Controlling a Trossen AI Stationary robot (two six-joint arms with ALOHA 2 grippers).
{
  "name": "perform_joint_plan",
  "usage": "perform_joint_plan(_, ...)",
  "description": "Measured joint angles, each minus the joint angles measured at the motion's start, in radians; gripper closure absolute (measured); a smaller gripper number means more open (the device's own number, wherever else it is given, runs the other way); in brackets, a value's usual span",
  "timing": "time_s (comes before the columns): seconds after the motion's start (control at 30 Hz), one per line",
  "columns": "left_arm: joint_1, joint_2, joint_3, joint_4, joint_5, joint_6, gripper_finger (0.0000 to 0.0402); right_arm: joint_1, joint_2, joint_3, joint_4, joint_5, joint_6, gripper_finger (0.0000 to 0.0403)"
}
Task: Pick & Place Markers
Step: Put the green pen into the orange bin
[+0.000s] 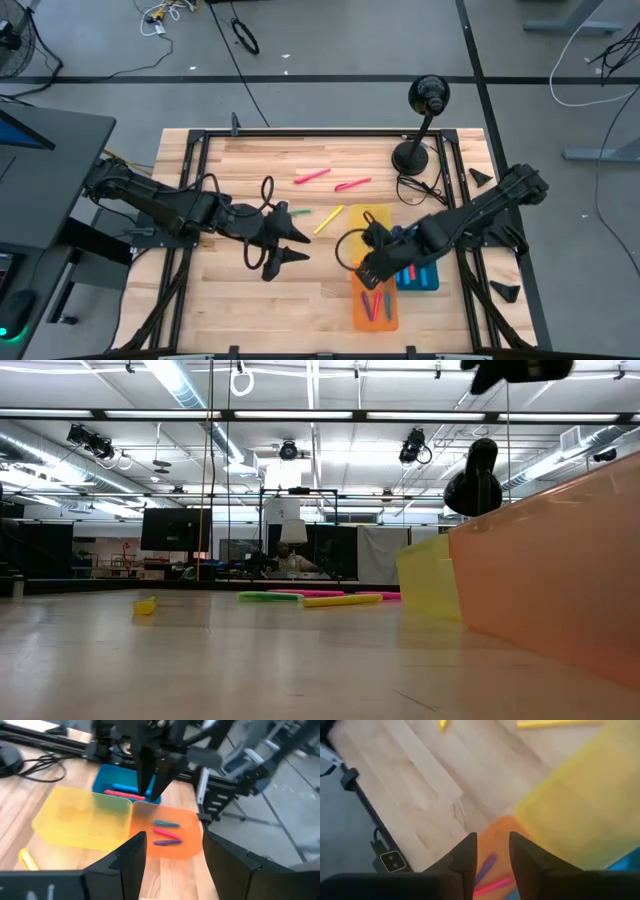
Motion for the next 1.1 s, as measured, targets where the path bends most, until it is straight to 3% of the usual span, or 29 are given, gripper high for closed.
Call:
perform_joint_plan(0.23, 0.000, 0.000, 0.000, 0.000, -0.083, -0.048, 0.0202, -0.056, -0.078, 0.000, 0.046, -0.005, -0.270, 0.0248)
perform_joint_plan(0.47, 0.012, 0.001, 0.000, -0.122, -0.087, 0.084, 0.0202, -0.089, -0.139, 0.000, 0.049, -0.014, -0.400, 0.0202)
perform_joint_plan(1.1, 0.372, 0.004, 0.000, -0.407, 0.197, 0.315, 0.0145, -0.105, -0.178, 0.000, 0.050, -0.061, -0.514, 0.0192)
